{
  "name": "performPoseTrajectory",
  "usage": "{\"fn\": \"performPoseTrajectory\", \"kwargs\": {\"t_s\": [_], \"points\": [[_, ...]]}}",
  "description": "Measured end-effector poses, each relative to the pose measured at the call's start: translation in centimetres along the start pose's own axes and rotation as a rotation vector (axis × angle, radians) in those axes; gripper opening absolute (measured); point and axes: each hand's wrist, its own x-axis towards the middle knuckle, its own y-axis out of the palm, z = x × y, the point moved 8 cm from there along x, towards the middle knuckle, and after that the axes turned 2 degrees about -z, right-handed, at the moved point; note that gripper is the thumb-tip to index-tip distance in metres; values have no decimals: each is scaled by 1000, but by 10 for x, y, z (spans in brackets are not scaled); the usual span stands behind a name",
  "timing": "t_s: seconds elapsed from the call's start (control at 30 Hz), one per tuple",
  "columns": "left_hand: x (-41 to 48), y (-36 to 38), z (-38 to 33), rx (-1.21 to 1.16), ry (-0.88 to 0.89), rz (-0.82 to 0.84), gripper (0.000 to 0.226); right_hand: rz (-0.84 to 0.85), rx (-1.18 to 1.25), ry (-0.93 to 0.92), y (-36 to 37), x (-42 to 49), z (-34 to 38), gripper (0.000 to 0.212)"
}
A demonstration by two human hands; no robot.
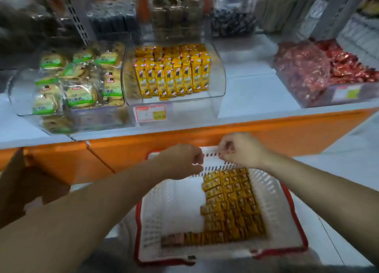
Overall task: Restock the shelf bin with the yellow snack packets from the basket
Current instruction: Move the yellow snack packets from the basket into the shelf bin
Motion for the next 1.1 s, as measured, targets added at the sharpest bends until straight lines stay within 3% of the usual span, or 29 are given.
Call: {"fn": "performPoseTrajectory", "kwargs": {"t_s": [0.2,0.27,0.47,0.53,0.63,0.8,0.93,1.1], "points": [[13,134,47,-129,-205,183,27,262,117,190,135,-25,-68,13],[9,179,63,-198,-283,256,33,332,104,223,174,-34,-79,26],[-8,274,101,-247,-389,432,45,407,-7,22,244,-46,-66,46],[-18,291,110,-305,-400,481,49,420,40,-5,257,-47,-59,41],[-32,309,116,-379,-437,549,54,589,139,-5,280,-57,-48,41],[-35,327,104,-269,-368,617,65,693,-185,-219,297,-71,-35,42],[-33,330,95,-206,-319,645,71,835,-207,-241,300,-78,-35,39],[-28,335,86,-114,-256,662,67,754,-111,-208,289,-79,-38,20]]}}
